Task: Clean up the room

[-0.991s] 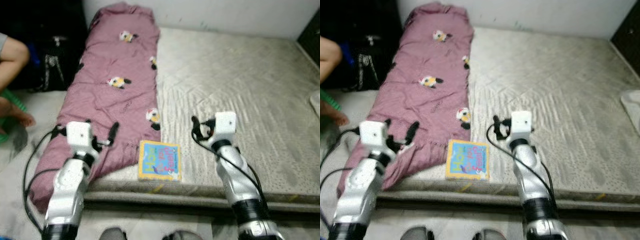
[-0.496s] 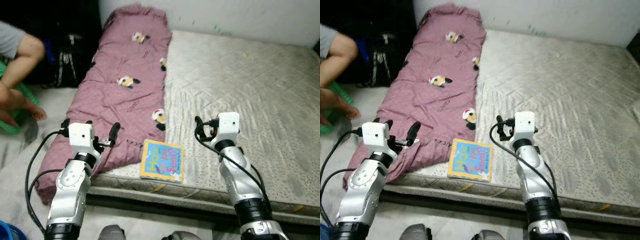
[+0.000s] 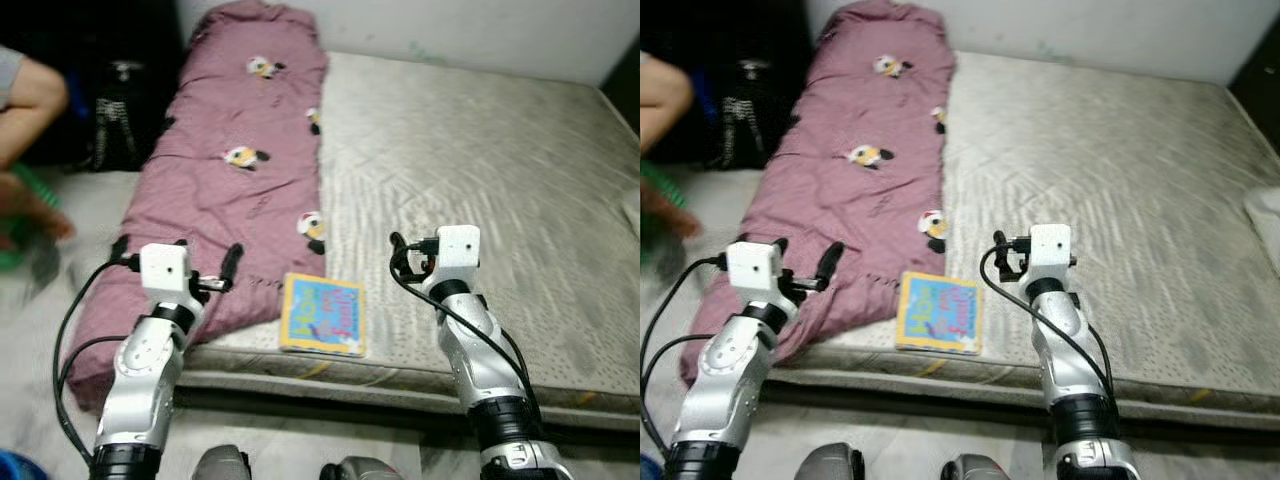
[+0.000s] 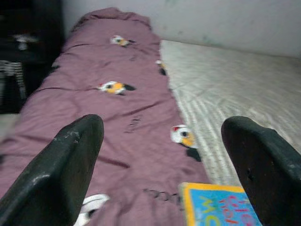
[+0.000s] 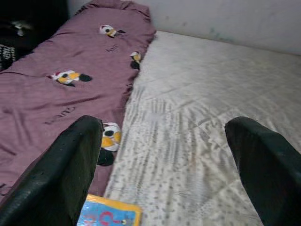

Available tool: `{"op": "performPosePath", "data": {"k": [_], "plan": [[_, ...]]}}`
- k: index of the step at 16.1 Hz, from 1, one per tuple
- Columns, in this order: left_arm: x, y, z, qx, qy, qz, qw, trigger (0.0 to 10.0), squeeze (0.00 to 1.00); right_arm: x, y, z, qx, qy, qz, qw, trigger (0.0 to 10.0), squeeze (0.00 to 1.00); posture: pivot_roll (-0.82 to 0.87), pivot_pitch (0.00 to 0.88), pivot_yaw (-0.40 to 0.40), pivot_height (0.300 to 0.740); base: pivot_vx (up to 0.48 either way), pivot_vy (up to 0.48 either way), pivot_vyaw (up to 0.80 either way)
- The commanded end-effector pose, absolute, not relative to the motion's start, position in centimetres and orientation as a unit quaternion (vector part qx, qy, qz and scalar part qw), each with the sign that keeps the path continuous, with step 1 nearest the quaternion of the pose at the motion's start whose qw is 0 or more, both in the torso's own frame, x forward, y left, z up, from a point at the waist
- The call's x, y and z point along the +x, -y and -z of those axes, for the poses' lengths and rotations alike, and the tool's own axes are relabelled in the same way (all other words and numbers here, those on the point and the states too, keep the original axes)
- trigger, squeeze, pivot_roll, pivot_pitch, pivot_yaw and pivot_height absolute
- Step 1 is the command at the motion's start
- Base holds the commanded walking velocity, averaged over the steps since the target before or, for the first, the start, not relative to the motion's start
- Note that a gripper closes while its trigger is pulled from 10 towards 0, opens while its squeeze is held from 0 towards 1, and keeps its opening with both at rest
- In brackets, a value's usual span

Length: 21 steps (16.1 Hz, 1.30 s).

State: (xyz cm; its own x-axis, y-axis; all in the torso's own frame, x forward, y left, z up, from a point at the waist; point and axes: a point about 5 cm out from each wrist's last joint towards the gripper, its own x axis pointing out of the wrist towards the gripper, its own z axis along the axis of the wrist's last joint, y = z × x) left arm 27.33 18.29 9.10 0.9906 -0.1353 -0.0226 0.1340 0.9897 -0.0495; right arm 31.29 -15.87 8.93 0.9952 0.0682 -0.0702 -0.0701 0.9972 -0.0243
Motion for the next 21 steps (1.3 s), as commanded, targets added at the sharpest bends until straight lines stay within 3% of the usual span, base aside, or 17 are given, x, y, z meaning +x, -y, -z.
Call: {"op": "performPosePath", "data": {"k": [1, 3, 8, 12, 18, 21], "plan": [[27.1, -18.4, -8.7, -0.017, -0.021, 0.06, 0.998, 10.0, 0.0, 31.2, 16.5, -8.9, -0.008, -0.033, -0.025, 0.999, 10.0, 0.0, 0.01, 0.063, -0.065, 0.74, 0.0, 0.0, 0.0], [26.6, -19.2, -8.8, -0.051, -0.027, 0.024, 0.998, 10.0, 0.0, 30.8, 17.1, -9.1, -0.002, -0.029, -0.015, 0.999, 10.0, 0.0, 0.01, 0.055, -0.064, 0.74, 0.0, 0.0, 0.0], [25.7, -19.4, -8.3, -0.041, -0.043, 0.018, 0.998, 10.0, 0.0, 30.7, 17.8, -9.4, 0.012, -0.028, -0.003, 1.0, 10.0, 0.0, 0.0, 0.046, -0.064, 0.71, 0.0, 0.0, 0.0], [24.5, -19.6, -7.1, -0.033, -0.077, 0.029, 0.996, 10.0, 0.0, 29.7, 19.7, -7.4, 0.003, -0.068, 0.025, 0.997, 10.0, 0.0, 0.05, 0.095, -0.082, 0.7, 0.0, 0.0, 0.0], [26.2, -19.1, -8.9, -0.033, -0.042, 0.026, 0.998, 10.0, 0.0, 30.1, 17.0, -8.7, 0.008, -0.048, -0.018, 0.999, 10.0, 0.0, 0.0, 0.128, -0.078, 0.7, 0.0, 0.0, 0.0], [26.0, -18.2, -8.4, -0.031, -0.058, 0.054, 0.996, 10.0, 0.0, 29.4, 17.5, -8.5, 0.01, -0.049, 0.005, 0.999, 10.0, 0.0, -0.04, 0.144, -0.032, 0.7, 0.0, 0.0, 0.0]]}}
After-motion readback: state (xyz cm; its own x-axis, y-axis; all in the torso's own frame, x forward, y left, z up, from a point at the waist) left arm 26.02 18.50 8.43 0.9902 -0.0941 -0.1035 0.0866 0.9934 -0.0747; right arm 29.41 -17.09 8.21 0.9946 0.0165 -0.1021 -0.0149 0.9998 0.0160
